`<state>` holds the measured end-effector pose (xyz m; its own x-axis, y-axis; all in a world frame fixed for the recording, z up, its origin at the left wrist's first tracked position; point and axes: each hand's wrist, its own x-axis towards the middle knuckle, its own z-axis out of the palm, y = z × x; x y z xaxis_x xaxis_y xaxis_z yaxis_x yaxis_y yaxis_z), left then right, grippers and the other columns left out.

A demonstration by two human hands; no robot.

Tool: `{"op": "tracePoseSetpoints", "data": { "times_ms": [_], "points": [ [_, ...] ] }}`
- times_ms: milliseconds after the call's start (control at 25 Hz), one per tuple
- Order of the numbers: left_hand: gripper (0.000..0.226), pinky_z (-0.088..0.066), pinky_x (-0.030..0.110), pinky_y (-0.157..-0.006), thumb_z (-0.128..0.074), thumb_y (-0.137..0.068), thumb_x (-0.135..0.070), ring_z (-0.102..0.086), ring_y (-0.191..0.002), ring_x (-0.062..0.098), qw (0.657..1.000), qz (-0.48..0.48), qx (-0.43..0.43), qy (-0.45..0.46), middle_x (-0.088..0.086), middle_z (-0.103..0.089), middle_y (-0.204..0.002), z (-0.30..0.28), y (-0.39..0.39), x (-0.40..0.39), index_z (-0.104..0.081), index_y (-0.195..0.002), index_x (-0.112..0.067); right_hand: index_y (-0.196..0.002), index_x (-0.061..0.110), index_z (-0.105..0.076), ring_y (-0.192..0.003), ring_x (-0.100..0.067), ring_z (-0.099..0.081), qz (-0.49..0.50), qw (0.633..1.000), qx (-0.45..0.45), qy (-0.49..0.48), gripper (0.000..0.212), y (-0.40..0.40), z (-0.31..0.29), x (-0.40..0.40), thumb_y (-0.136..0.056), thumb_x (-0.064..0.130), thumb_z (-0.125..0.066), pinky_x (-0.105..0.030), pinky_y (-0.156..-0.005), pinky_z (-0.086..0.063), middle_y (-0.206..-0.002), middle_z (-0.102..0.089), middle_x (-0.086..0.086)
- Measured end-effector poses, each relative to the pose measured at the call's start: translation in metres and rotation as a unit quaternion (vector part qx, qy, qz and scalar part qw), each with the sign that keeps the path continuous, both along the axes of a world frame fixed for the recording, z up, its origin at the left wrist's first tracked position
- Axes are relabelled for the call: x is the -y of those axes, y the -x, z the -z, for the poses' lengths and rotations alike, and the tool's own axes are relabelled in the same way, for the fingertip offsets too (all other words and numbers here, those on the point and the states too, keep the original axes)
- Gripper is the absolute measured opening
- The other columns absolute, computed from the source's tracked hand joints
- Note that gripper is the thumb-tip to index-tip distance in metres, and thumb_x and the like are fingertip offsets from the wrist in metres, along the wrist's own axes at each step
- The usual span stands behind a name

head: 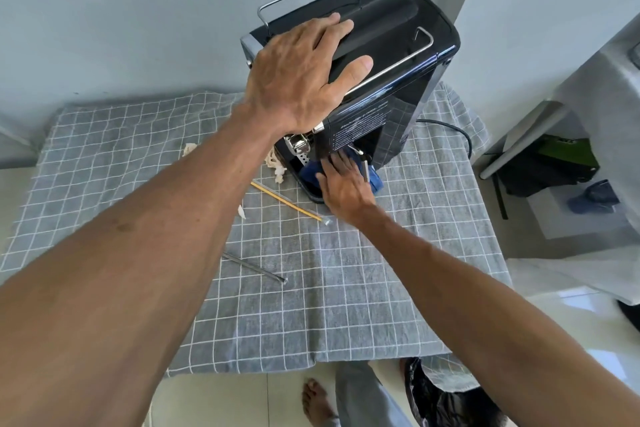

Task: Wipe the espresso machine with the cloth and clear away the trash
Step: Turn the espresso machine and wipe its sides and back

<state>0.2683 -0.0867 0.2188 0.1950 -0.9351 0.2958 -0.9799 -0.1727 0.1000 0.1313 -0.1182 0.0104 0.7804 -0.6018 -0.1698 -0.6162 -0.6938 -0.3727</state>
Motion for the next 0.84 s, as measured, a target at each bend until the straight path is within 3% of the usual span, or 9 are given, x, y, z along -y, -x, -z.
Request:
{"op": "tracePoseSetpoints", "data": {
  "times_ms": [160, 240, 360, 480, 680, 840],
  "points": [
    [0.079, -0.036, 0.048, -0.117, -0.014, -0.099, -0.071, -0.041, -0.147, 0.020, 1.000, -0.001, 0.002, -0.002, 0.000, -0.039, -0.163, 0.000, 0.000, 0.001, -0.039, -0.157, -0.024, -0.153, 0.008, -0.041, -0.145, -0.035, -0.040, -0.027, 0.999, -0.018, -0.013, 0.056, -0.039, -0.005, 0.000, -0.110, 0.043, -0.034, -0.046, -0.127, -0.014, -0.148, -0.054, -0.019],
    [0.077, -0.036, 0.048, -0.116, -0.015, -0.099, -0.070, -0.042, -0.146, 0.020, 1.000, 0.000, -0.001, -0.003, -0.001, -0.040, -0.163, -0.001, 0.001, 0.001, -0.039, -0.157, -0.025, -0.155, 0.010, -0.041, -0.149, -0.032, -0.033, -0.050, 0.999, 0.008, -0.009, 0.051, -0.021, -0.008, -0.002, -0.111, 0.037, -0.035, -0.045, -0.128, -0.009, -0.154, -0.050, -0.014],
    [0.076, -0.034, 0.047, -0.116, -0.016, -0.099, -0.068, -0.042, -0.146, 0.019, 1.000, 0.000, -0.003, -0.006, -0.001, -0.039, -0.163, -0.002, 0.001, 0.000, -0.039, -0.157, -0.025, -0.151, 0.008, -0.045, -0.160, -0.029, -0.012, 0.067, 0.993, 0.088, -0.048, 0.044, 0.018, -0.009, -0.022, -0.113, 0.026, -0.033, -0.041, -0.130, -0.001, -0.170, -0.025, -0.014],
    [0.075, -0.034, 0.047, -0.116, -0.015, -0.100, -0.068, -0.041, -0.146, 0.020, 1.000, 0.000, -0.004, -0.006, -0.001, -0.039, -0.163, -0.002, 0.002, -0.001, -0.039, -0.157, -0.025, -0.159, 0.001, -0.028, -0.161, -0.022, 0.002, 0.089, 0.988, 0.086, -0.092, 0.049, 0.042, -0.002, -0.048, -0.114, 0.019, -0.028, -0.041, -0.131, -0.005, -0.173, -0.010, -0.013],
    [0.075, -0.034, 0.048, -0.116, -0.015, -0.100, -0.068, -0.043, -0.146, 0.021, 1.000, 0.002, -0.003, -0.002, 0.000, -0.040, -0.162, -0.001, 0.001, 0.000, -0.040, -0.156, -0.025, -0.161, 0.005, -0.023, -0.159, -0.028, -0.016, 0.127, 0.987, 0.072, -0.062, 0.058, 0.020, -0.008, -0.026, -0.112, 0.034, -0.030, -0.041, -0.131, -0.004, -0.167, -0.031, -0.014],
    [0.072, -0.034, 0.046, -0.114, -0.015, -0.102, -0.065, -0.044, -0.144, 0.021, 1.000, 0.001, -0.002, 0.006, -0.001, -0.041, -0.162, -0.001, 0.000, 0.000, -0.040, -0.156, -0.025, -0.158, 0.010, -0.037, -0.159, -0.027, -0.018, -0.025, 0.995, 0.086, -0.050, 0.047, 0.008, 0.006, -0.052, -0.112, 0.021, -0.035, -0.040, -0.131, -0.001, -0.167, -0.033, -0.011]
  ]
}}
